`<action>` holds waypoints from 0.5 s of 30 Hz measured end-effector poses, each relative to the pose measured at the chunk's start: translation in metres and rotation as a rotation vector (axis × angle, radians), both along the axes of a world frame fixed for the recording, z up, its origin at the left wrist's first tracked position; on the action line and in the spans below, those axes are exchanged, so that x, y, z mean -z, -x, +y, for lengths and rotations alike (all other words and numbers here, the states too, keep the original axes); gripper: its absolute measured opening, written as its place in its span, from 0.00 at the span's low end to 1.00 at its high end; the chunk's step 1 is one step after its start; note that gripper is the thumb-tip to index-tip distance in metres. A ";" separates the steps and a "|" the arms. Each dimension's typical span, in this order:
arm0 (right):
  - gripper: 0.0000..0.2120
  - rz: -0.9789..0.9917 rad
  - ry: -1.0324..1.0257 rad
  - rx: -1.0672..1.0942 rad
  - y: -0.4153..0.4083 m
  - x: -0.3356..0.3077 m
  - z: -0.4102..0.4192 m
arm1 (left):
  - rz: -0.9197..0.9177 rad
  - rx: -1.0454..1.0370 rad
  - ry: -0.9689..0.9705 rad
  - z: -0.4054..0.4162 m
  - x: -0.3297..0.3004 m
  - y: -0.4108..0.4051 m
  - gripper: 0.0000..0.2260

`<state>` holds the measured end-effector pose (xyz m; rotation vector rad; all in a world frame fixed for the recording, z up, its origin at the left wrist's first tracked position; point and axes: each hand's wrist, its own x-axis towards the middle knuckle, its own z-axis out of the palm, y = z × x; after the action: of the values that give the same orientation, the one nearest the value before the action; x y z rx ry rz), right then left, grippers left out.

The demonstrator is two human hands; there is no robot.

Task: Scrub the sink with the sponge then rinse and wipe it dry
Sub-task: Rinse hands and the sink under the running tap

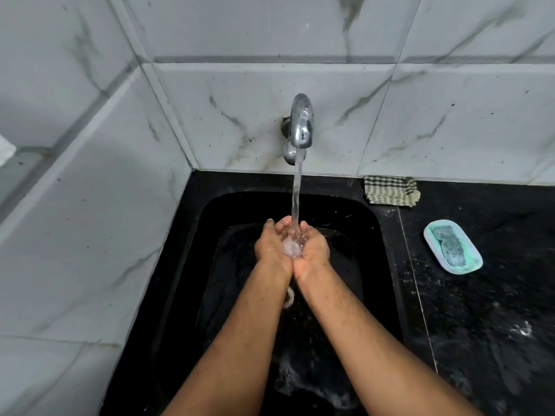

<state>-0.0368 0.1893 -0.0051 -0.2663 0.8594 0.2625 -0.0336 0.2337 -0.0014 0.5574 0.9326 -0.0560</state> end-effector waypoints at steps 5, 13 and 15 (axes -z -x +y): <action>0.13 -0.060 -0.048 0.037 0.000 -0.004 -0.001 | -0.015 0.004 -0.060 -0.004 -0.009 0.002 0.17; 0.12 -0.110 0.190 0.072 0.007 -0.007 -0.085 | -0.060 0.428 -0.118 -0.091 -0.011 0.007 0.16; 0.12 -0.073 0.261 0.085 0.009 -0.007 -0.119 | -0.040 0.558 -0.100 -0.120 -0.019 0.010 0.20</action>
<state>-0.0462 0.0704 0.0018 -0.4783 0.8305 0.0606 -0.0438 0.1134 0.0179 0.8962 0.7214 -0.5002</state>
